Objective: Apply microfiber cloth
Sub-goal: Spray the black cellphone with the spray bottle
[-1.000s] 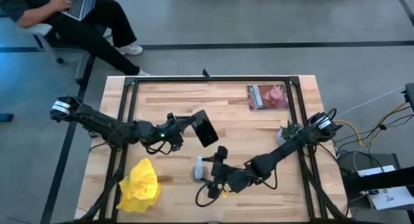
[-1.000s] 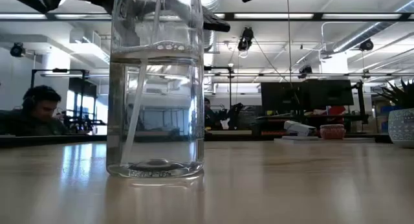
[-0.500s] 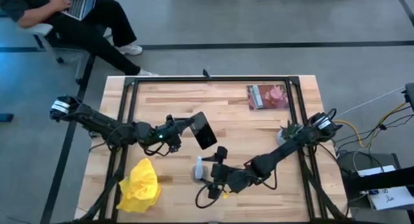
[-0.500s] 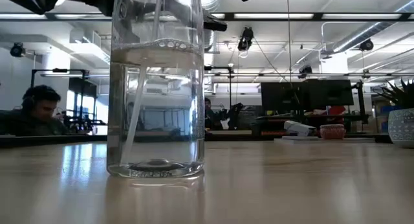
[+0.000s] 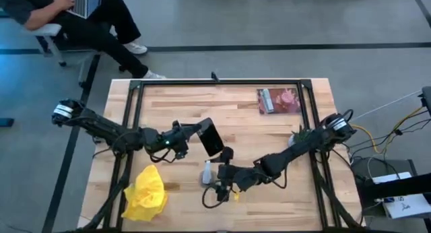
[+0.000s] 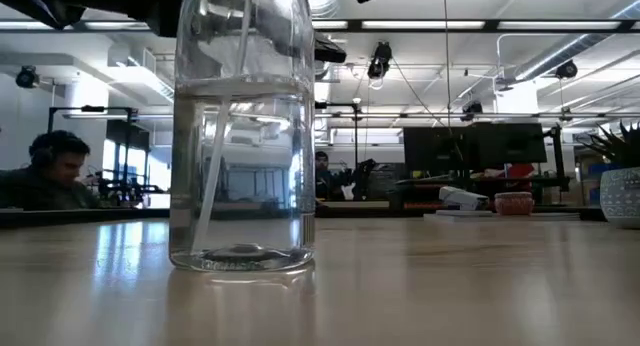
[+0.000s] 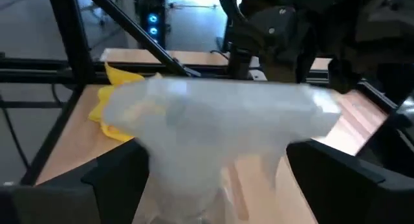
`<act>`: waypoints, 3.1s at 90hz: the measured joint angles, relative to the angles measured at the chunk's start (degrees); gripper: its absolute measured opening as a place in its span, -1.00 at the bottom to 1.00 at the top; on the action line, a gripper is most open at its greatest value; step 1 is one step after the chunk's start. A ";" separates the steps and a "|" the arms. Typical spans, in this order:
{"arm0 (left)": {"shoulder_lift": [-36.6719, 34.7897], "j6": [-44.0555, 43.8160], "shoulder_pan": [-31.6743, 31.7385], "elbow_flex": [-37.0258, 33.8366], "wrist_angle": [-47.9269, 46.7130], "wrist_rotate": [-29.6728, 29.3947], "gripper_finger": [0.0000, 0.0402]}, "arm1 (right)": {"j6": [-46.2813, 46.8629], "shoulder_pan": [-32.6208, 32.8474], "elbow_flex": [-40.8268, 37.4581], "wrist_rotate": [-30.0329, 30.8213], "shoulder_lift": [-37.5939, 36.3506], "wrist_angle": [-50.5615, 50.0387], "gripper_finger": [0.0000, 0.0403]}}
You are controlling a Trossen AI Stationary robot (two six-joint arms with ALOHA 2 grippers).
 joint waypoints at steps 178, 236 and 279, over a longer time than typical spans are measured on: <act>-8.65 -79.34 5.14 -3.21 -22.50 -10.37 -0.94 | -6.00 1.12 1.68 5.75 -0.29 -2.01 0.42; -2.61 -113.23 -0.76 -3.23 -34.44 -8.39 -0.94 | -0.79 5.93 1.69 16.27 -6.09 -22.27 0.39; -1.73 -121.31 -0.76 -3.23 -34.39 -8.36 -0.94 | 15.50 6.08 1.42 15.56 -15.01 -47.77 0.32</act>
